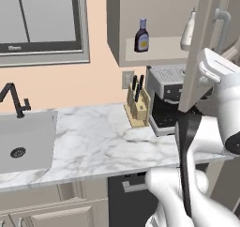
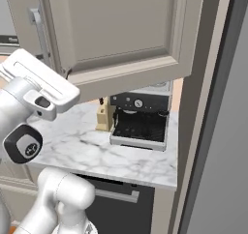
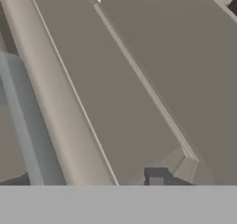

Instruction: Move the condiment bottle and oil and vinegar bottle from the cabinet to the dining counter.

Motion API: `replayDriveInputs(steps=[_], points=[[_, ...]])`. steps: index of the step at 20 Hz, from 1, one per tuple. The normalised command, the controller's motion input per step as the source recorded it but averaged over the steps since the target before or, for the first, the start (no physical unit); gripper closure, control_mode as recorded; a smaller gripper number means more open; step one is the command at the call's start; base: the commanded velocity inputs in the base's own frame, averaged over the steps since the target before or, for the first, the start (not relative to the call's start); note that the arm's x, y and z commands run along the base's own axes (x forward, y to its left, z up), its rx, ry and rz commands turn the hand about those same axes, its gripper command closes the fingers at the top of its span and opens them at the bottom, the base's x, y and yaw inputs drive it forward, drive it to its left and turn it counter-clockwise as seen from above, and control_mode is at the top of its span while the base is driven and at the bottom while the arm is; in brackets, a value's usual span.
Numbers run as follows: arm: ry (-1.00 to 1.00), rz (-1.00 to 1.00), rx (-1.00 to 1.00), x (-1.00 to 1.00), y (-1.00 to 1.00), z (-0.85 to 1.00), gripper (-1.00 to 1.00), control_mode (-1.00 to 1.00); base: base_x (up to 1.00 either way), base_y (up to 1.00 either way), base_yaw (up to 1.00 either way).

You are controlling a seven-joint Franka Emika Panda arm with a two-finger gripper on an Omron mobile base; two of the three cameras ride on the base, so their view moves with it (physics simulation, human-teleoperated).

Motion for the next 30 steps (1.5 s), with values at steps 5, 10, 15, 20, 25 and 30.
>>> replayDriveInputs(steps=[5, 10, 15, 20, 25, 30], points=[[-0.2, 0.02, 0.0, -1.0, 0.52, 0.07, -1.0, -1.0, 0.0, 0.0, 0.0], [-0.18, 0.31, -0.02, -0.96, 0.75, 0.01, -1.0, -1.0, 0.0, 0.0, 0.0], [-0.07, 0.59, 0.0, -0.6, 0.44, 0.0, -1.0, -1.0, 0.0, 0.0, 0.0], [-0.3, 0.34, -0.05, -0.88, 0.44, 0.01, -1.0, -1.0, 0.0, 0.0, 0.0], [-0.32, -0.12, -0.19, -0.98, 0.99, 0.07, -1.0, -1.0, 0.0, 0.0, 0.0], [-0.08, -0.29, -0.21, -0.32, 1.0, 0.0, -1.0, -1.0, 0.0, 0.0, 0.0]])
